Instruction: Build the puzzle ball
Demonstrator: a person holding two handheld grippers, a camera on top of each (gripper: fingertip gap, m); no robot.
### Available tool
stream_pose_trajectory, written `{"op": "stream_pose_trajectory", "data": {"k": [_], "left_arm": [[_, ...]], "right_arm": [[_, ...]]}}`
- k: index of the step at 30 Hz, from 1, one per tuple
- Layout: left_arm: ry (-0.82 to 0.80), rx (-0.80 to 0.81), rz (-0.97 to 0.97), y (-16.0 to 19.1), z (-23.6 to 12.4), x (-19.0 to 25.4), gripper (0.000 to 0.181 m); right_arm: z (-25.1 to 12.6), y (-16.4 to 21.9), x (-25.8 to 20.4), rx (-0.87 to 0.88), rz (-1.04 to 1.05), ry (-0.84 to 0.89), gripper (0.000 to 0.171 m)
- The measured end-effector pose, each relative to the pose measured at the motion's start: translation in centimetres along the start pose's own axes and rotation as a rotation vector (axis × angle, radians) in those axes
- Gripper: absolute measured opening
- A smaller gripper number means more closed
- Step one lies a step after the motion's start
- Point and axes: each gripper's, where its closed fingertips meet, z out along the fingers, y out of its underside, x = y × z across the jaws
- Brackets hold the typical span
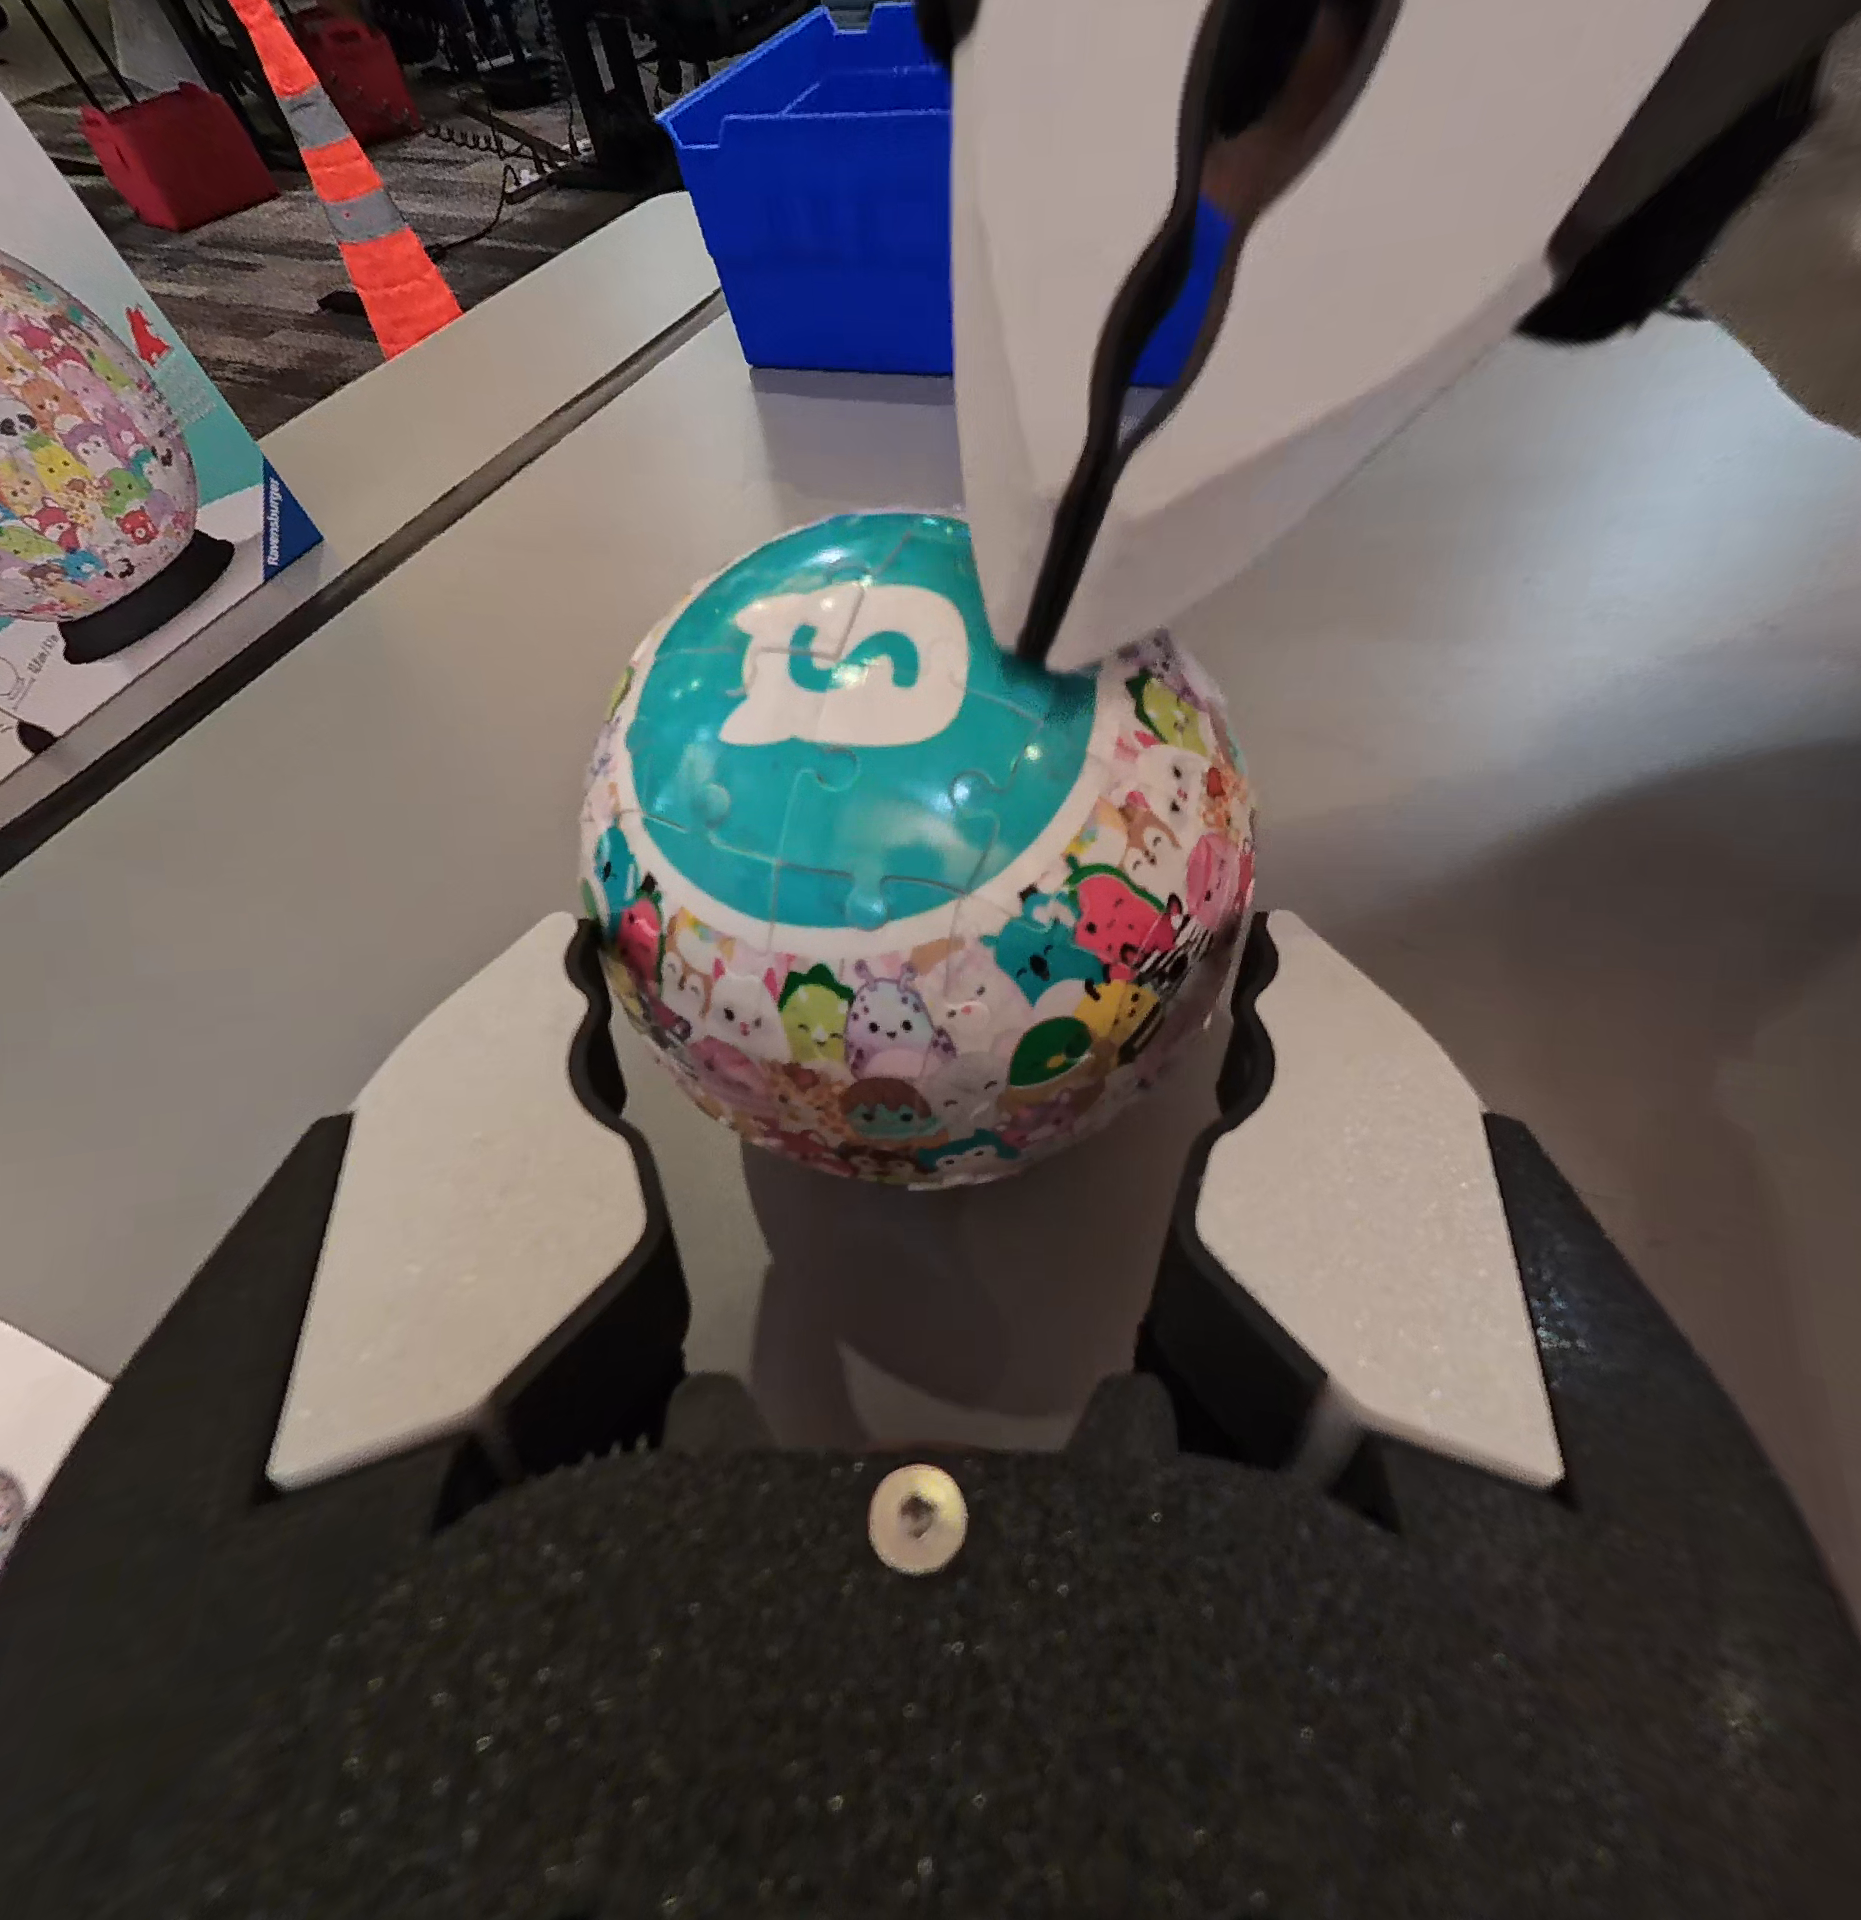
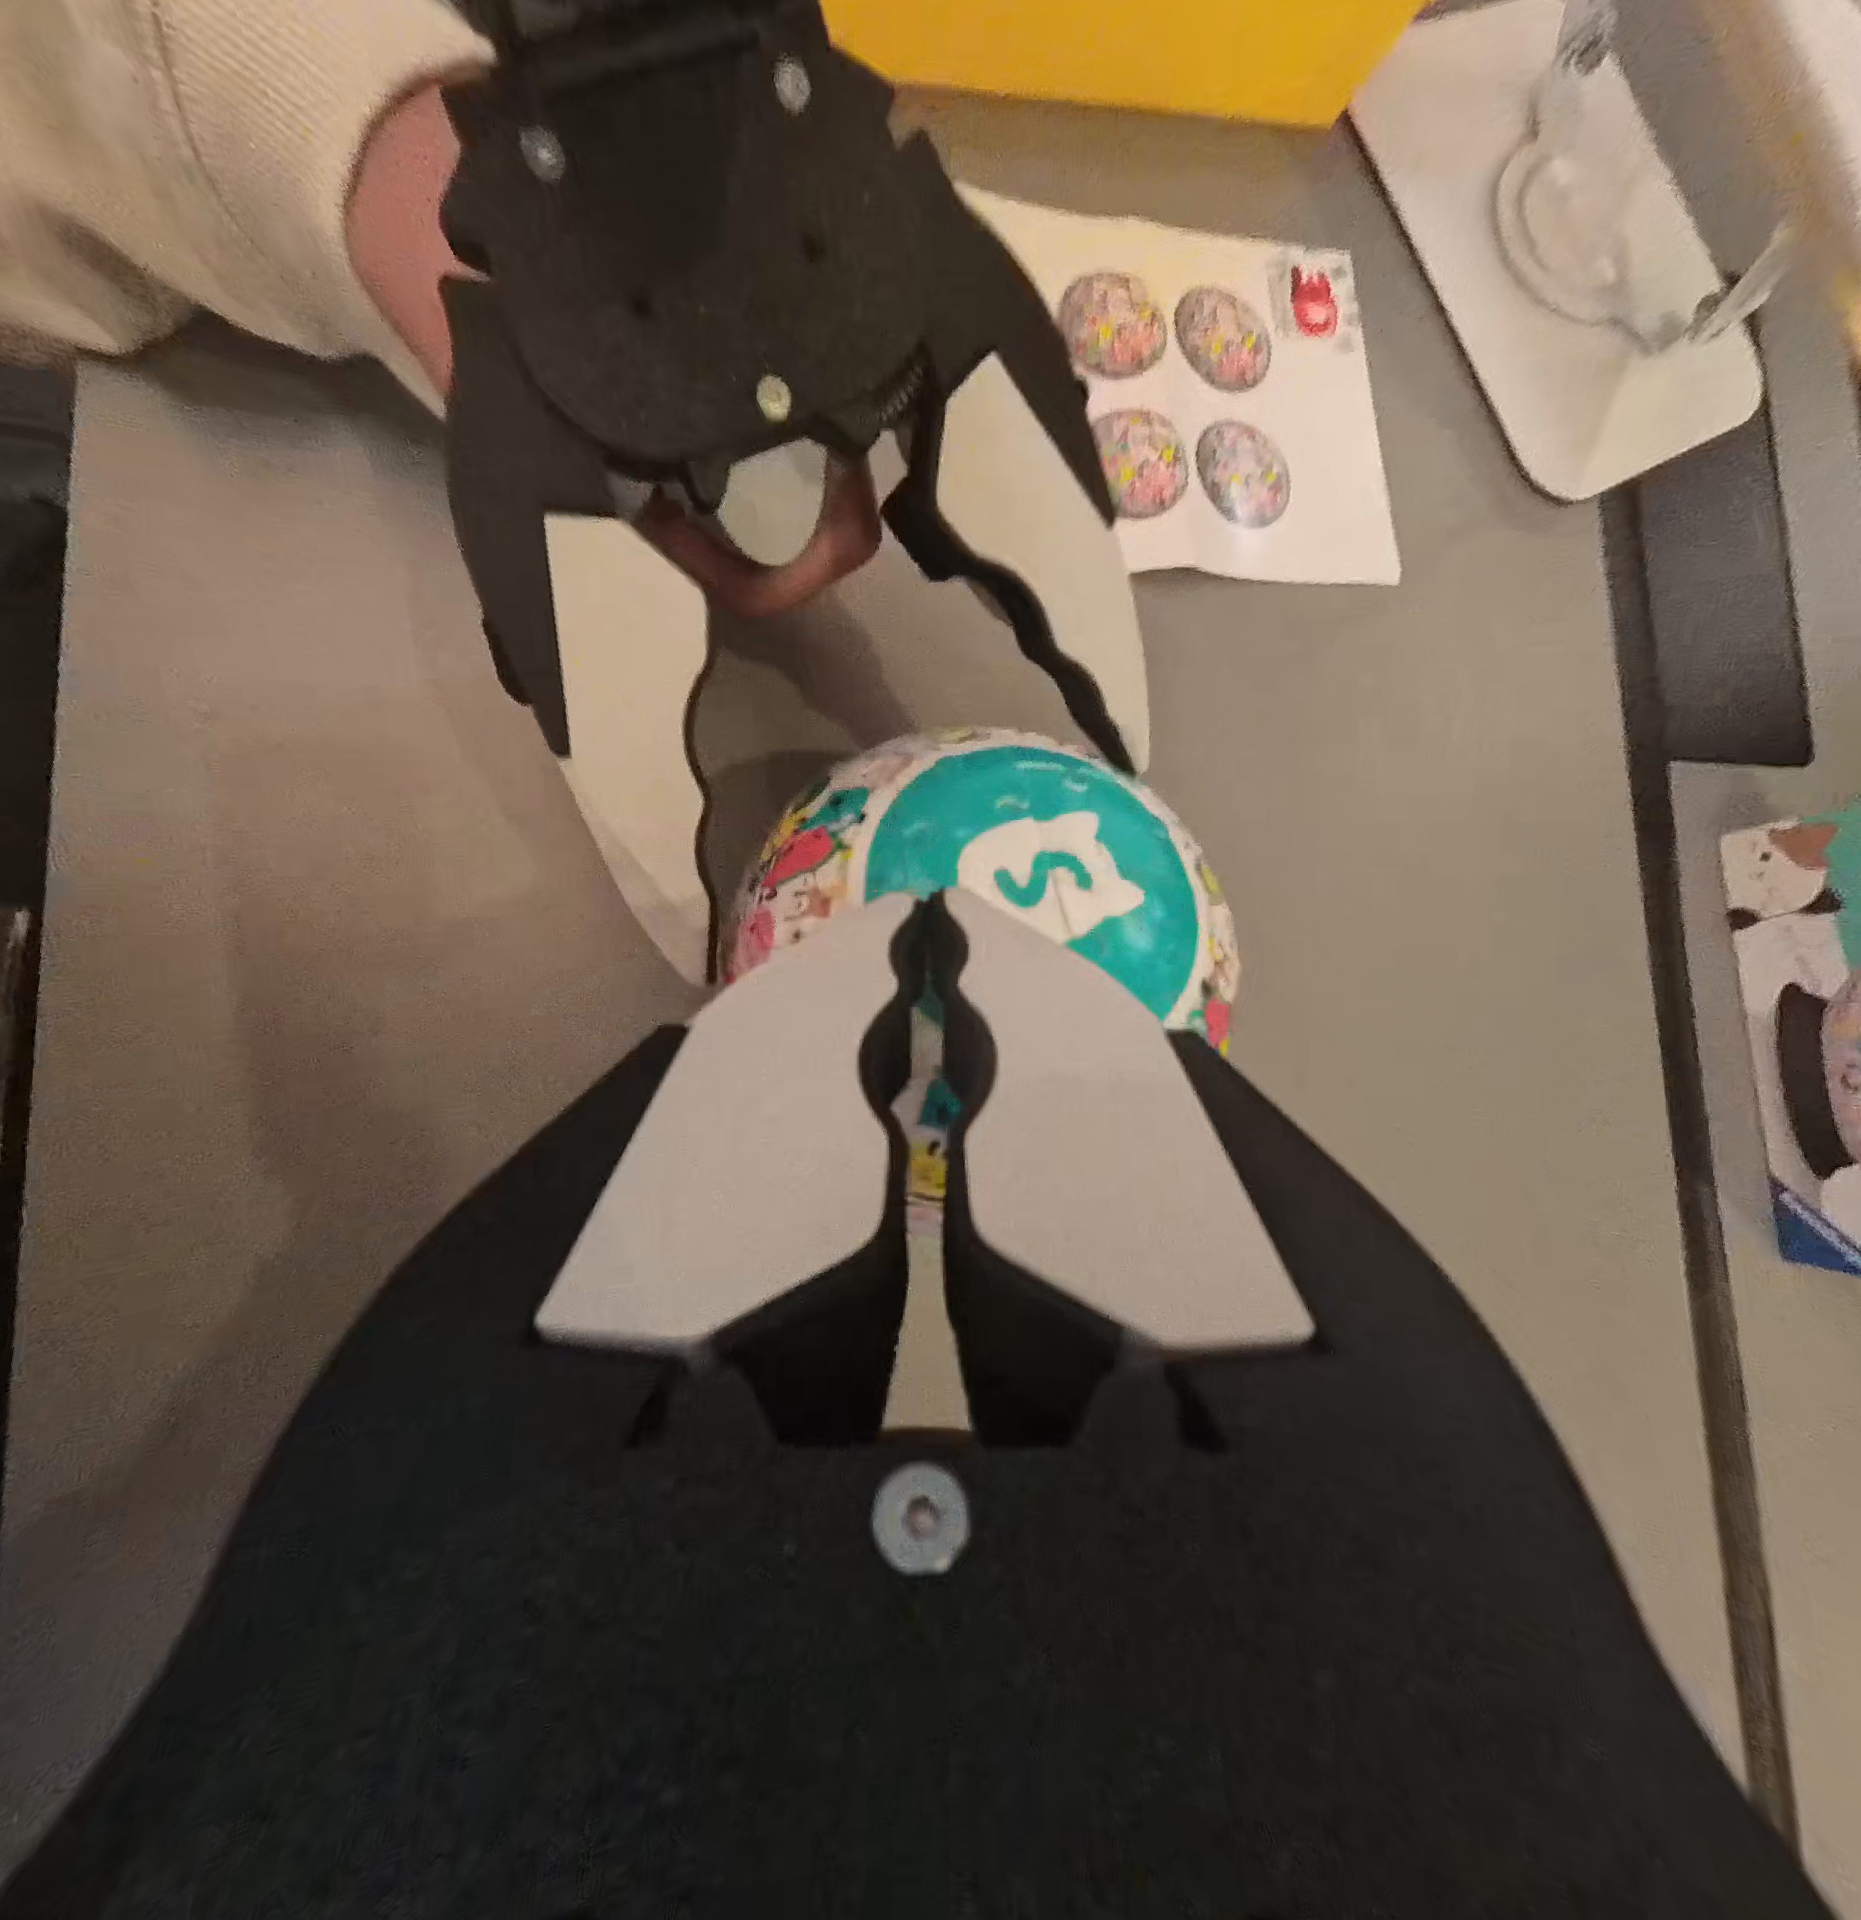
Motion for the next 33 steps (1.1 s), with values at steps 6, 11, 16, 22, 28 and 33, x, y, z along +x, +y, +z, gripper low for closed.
{"op": "stream_pose_trajectory", "data": {"k": [6, 11, 16, 22, 28, 33], "left_arm": [[-0.005, 0.001, 0.003, 0.0, 0.0, -0.1, 0.111], [-0.006, 0.002, 0.005, 0.1, 0.0, -0.2, 0.11], [-0.001, -0.005, 0.016, 0.2, 0.0, 0.0, 0.106], [-0.002, 0.008, 0.014, 0.0, -0.3, -0.1, 0.104], [-0.005, 0.012, 0.011, -0.1, -0.4, -0.2, 0.103], [-0.001, 0.012, 0.014, -0.1, -0.3, 0.0, 0.103]], "right_arm": [[0.9, -1.0, 0.5, 0.054, 0.008, 0.0, 0.0], [1.0, -2.8, 0.9, 0.008, -0.058, 0.026, 0.0], [1.8, -2.8, 1.3, -0.041, -0.086, 0.049, 0.0], [0.8, -2.2, 2.4, -0.022, -0.039, 0.05, 0.0], [-1.6, -4.8, 3.3, 0.095, -0.015, 0.087, 0.0], [2.3, -0.4, 2.3, -0.045, 0.015, 0.01, 0.0]]}}
